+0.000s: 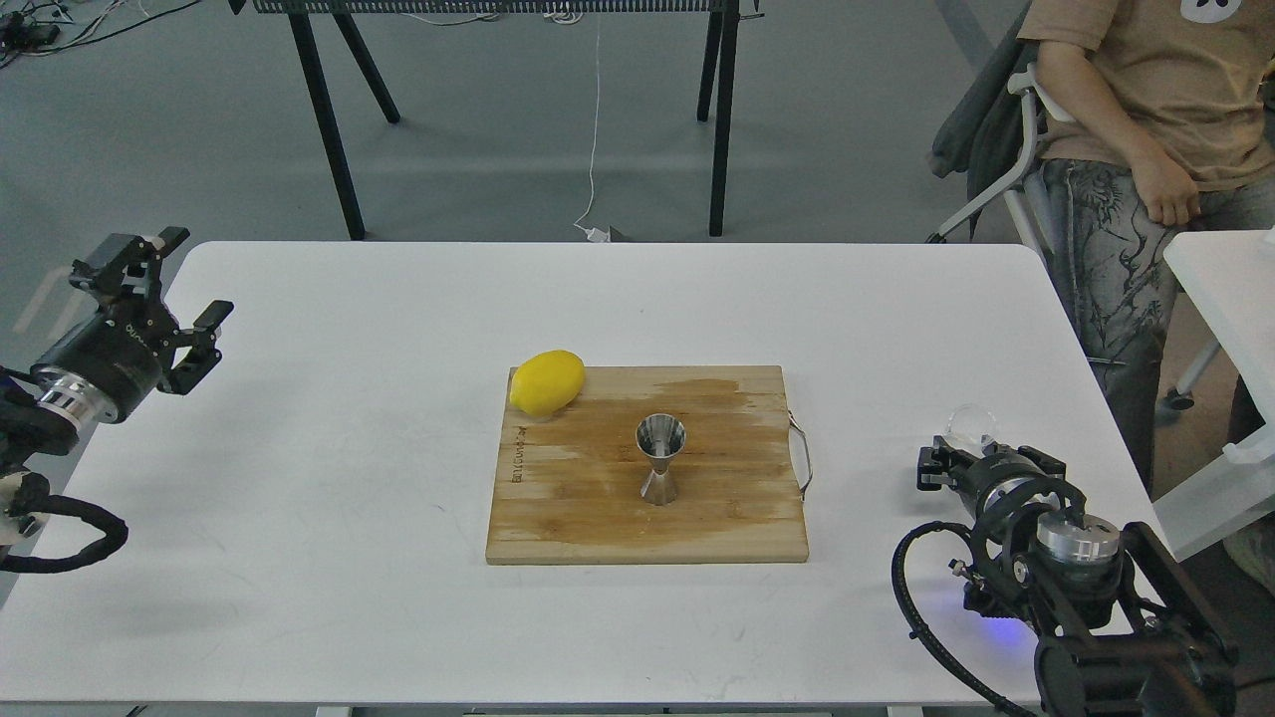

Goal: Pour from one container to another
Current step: 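Lower the glass onto the table and open the right gripper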

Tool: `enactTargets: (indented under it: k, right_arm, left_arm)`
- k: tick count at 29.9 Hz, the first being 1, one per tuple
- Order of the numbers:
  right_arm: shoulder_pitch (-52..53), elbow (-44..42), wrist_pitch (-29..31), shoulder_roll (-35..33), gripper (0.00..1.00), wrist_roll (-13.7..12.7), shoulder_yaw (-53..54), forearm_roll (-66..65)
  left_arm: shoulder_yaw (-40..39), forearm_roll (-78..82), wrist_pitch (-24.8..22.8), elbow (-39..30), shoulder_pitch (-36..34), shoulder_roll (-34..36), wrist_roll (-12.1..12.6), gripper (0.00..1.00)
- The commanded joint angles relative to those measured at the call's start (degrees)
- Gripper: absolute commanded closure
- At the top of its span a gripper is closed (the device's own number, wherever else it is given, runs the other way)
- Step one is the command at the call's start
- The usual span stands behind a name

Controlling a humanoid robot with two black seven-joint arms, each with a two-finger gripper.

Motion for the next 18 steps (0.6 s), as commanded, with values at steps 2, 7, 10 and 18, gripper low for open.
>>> enactTargets:
  k: [2,7,10,18]
  right_arm:
    - [0.0,0.0,0.0,0.0,0.41,0.0,0.0,0.0]
    - [0.1,0.0,-0.1,0.1,0.33,0.0,0.0,0.0]
    - [0.1,0.0,-0.1,0.0,0.32,0.0,0.0,0.0]
    - [0.1,0.2,-0.1,0.0,0.18,0.0,-0.2,0.0]
  left_arm:
    - [0.0,0.0,0.0,0.0,0.0,-0.1,0.0,0.05]
    - [0.0,0.0,0.0,0.0,0.0,-0.1,0.0,0.05]
    - [0.0,0.0,0.0,0.0,0.0,-0.1,0.0,0.05]
    - [0.0,0.0,0.0,0.0,0.0,-0.1,0.0,0.05]
